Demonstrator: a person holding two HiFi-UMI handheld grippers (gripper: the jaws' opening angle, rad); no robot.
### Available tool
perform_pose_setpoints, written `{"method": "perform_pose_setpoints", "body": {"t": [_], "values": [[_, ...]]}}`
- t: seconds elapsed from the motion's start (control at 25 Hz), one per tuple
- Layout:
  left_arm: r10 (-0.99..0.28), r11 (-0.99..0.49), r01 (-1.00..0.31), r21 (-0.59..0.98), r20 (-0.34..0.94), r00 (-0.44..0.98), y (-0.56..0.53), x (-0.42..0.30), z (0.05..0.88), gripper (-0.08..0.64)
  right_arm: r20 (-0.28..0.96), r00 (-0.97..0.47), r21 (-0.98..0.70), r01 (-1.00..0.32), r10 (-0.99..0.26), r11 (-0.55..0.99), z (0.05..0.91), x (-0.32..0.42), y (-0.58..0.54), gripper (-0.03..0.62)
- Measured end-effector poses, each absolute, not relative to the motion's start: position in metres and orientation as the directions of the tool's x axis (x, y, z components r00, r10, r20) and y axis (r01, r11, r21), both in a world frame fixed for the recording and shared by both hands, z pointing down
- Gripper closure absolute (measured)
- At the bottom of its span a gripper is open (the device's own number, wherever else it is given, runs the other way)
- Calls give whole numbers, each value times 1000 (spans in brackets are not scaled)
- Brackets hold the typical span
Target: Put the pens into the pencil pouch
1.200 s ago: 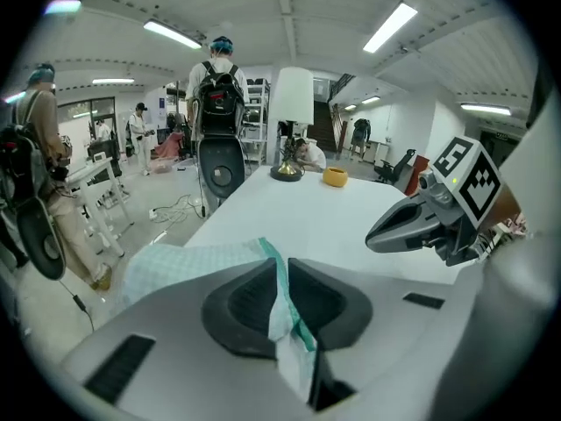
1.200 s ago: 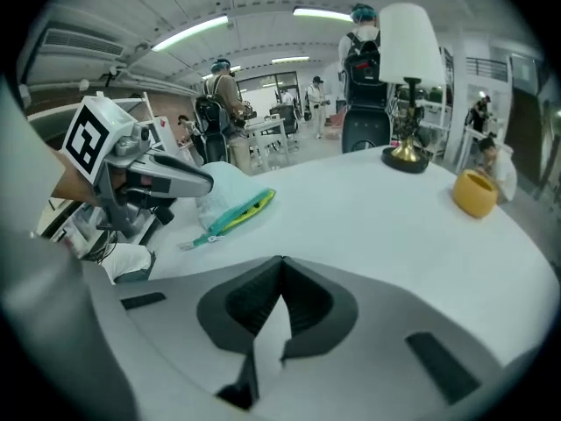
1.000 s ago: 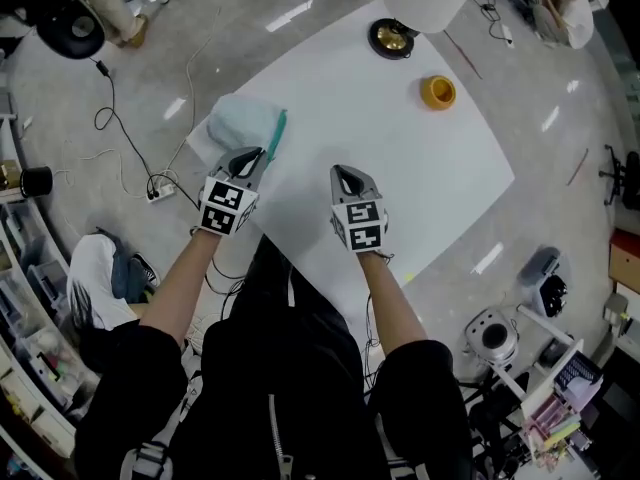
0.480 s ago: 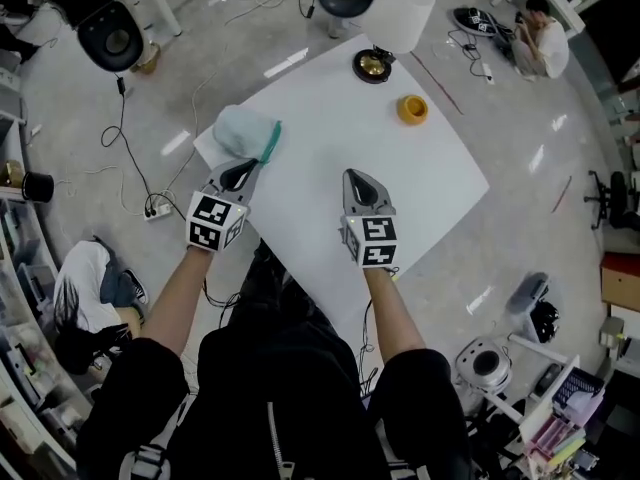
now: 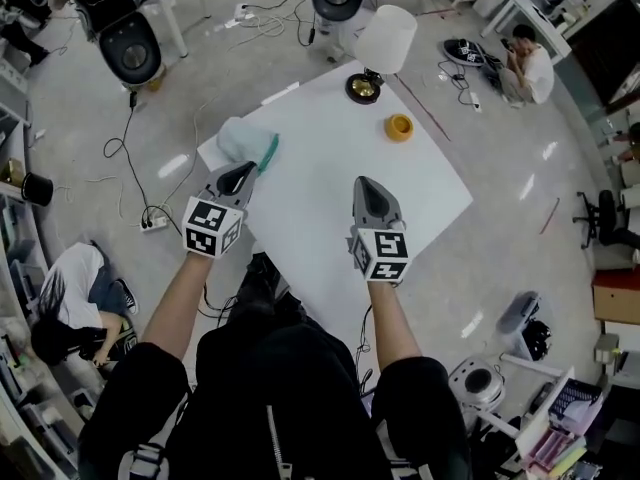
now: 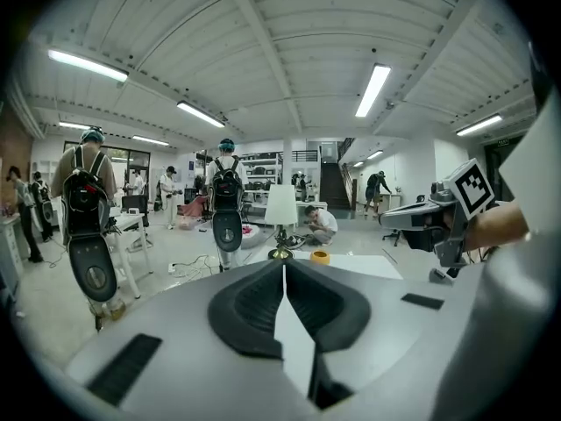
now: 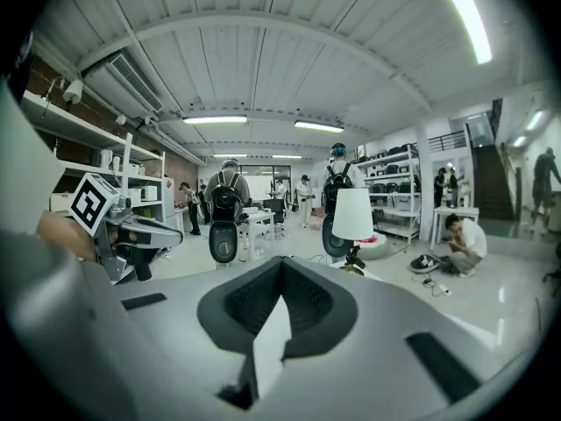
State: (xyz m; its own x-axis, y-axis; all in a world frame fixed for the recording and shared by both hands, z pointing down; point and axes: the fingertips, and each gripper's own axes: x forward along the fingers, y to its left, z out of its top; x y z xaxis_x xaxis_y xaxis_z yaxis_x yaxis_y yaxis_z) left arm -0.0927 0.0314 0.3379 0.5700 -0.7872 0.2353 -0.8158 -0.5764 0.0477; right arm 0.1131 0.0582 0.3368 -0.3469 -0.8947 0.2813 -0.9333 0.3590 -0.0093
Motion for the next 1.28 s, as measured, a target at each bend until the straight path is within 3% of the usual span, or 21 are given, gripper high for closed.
{"method": "perform_pose_setpoints", "body": {"t": [0.36,1.28], "values": [[-791,-579,-815,33,219,571,48,-85,328,529,216,-346,2,-935,-913,355,320,120,77,584],[-779,-584,-810,51,245,577,56,-84,345,529,233,-357,-16,-931,-905,363,333,117,87,583]]}}
